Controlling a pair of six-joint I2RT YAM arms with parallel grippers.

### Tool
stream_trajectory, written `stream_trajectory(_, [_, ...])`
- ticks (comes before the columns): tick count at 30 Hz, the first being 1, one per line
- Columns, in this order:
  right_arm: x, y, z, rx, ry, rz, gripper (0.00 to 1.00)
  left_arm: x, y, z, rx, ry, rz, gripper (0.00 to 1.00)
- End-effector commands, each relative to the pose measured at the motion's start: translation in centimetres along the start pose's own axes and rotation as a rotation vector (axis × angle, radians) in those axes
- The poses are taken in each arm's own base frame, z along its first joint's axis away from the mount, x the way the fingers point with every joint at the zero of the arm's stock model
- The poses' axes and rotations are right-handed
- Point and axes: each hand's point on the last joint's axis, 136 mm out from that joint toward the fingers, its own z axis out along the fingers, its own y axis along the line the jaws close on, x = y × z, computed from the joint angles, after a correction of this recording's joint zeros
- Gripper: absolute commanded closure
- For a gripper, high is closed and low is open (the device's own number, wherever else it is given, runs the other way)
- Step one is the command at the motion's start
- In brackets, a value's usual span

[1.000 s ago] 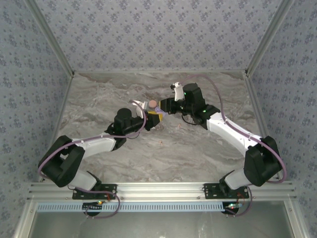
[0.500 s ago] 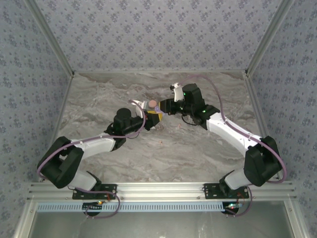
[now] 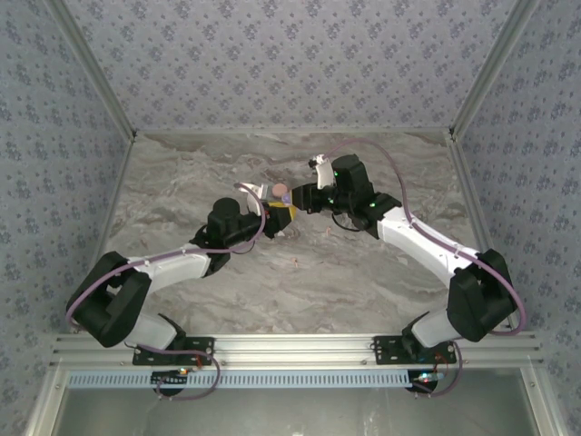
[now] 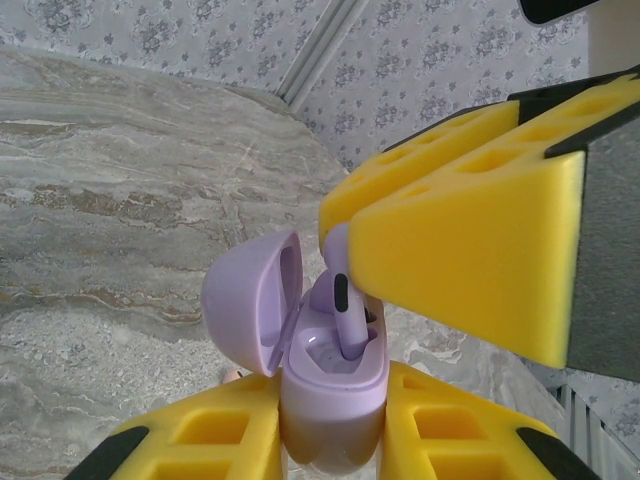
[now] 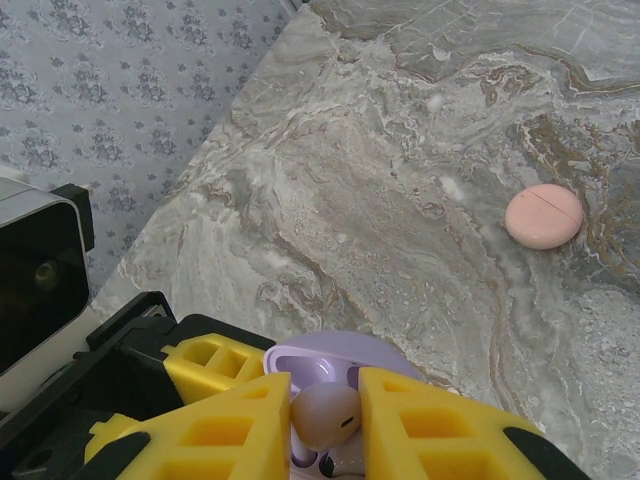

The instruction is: Insert the wireless bluetooth earbuds into the charging case

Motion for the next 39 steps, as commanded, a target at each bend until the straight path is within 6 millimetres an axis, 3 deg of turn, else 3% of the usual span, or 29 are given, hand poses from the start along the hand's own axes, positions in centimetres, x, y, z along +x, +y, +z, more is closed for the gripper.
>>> stream_trajectory(1, [-0.2, 0.8, -0.7, 0.001, 0.001, -0.031, 0.75, -2.9, -1.9, -0.1, 0.037, -0.076, 0.034, 0.76])
stream_trajectory(15, [-0.4, 1.7, -1.1, -0.006, 0.009, -0.055, 0.65, -2.6, -2.1, -0.1, 0.043, -0.062, 0.058, 0.76])
stream_trajectory(27, [-1.4, 2.3, -3.0, 0.020, -0.026, -0.084, 0.53, -1.9, -2.8, -0.5, 0.053, -0.043, 0.133, 0.76])
stream_trajectory(32, [-1.7, 2.4, -4.3, 0.041, -0.038, -0.099, 0.54, -1.6, -3.4, -0.9, 0.071, -0.037, 0.199, 0.77])
stream_trajectory(39, [-1.3, 3.1, -5.2, 0.021, -0.013, -0.128, 0.67, -1.1, -4.5, -1.6, 0.105, -0.025, 0.316, 0.77])
